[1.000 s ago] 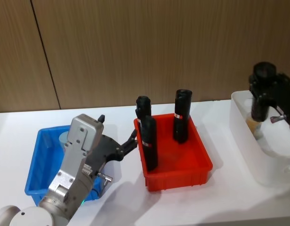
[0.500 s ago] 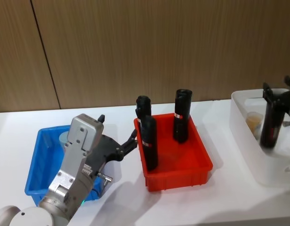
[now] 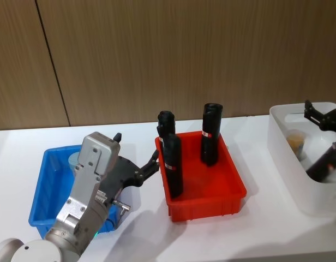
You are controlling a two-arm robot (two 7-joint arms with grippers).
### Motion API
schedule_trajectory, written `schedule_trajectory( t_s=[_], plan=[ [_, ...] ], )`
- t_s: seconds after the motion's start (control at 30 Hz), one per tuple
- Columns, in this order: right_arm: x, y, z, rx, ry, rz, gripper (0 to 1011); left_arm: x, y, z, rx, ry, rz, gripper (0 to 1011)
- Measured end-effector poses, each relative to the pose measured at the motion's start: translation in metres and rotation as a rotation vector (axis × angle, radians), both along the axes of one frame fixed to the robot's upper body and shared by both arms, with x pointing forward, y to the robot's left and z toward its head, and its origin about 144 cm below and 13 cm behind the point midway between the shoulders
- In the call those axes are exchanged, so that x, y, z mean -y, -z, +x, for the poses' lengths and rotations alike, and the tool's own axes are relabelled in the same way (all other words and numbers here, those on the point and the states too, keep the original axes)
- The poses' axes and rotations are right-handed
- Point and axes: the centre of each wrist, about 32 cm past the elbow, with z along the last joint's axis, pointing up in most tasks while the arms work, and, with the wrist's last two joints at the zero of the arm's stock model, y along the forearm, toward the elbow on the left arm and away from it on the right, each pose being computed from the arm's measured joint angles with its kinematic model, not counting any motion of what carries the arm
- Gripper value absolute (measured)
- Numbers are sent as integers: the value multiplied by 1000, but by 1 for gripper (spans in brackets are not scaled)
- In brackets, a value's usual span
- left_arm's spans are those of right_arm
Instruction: Pick the cotton swabs from the blue box and place them into the white box.
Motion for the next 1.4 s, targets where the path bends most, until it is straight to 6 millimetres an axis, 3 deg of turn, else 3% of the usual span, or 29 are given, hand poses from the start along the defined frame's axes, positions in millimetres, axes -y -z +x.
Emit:
schedule_trajectory(
  t_s=[1.4],
  plan=[
    [3,2,-1,-4,6,4,1002,0,0,0,0,0,0,1004]
  ],
)
